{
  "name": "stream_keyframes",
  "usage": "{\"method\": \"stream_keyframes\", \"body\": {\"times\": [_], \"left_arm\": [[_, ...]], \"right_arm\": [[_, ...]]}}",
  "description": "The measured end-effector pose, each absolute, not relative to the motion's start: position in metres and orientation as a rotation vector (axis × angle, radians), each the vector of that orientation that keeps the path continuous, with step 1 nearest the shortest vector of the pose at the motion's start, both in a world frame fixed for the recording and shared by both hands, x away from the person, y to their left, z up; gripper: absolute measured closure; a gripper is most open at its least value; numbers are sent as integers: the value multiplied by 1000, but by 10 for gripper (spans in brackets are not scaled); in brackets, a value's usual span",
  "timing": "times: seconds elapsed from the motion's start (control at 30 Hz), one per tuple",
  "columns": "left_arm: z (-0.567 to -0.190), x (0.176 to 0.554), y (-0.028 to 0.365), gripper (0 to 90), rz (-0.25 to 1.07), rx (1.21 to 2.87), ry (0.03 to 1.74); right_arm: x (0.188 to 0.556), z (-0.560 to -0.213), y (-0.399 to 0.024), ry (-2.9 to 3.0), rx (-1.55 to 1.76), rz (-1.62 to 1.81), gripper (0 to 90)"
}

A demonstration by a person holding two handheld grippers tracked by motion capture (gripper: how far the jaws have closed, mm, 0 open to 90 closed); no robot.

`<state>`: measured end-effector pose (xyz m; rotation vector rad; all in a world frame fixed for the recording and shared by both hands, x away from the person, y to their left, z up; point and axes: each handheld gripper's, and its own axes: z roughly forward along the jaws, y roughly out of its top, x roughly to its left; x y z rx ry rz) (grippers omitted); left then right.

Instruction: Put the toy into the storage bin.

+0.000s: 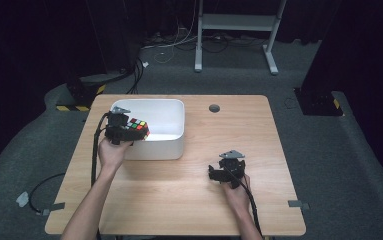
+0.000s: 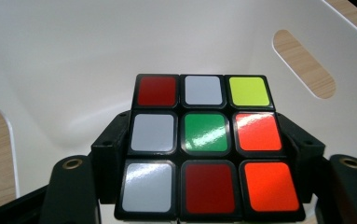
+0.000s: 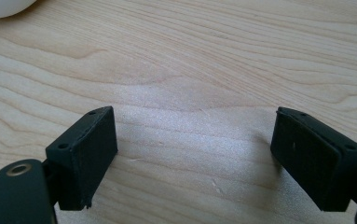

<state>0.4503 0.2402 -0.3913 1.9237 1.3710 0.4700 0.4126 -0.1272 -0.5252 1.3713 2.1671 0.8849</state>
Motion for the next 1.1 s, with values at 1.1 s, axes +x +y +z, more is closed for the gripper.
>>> {"method": "stream_keyframes", "body": {"times": [1.1], "left_arm": [[-376,427,259,287,527,1795,1297]], "right_arm": [[413,-525,-127,2169,1368,887,146]]}}
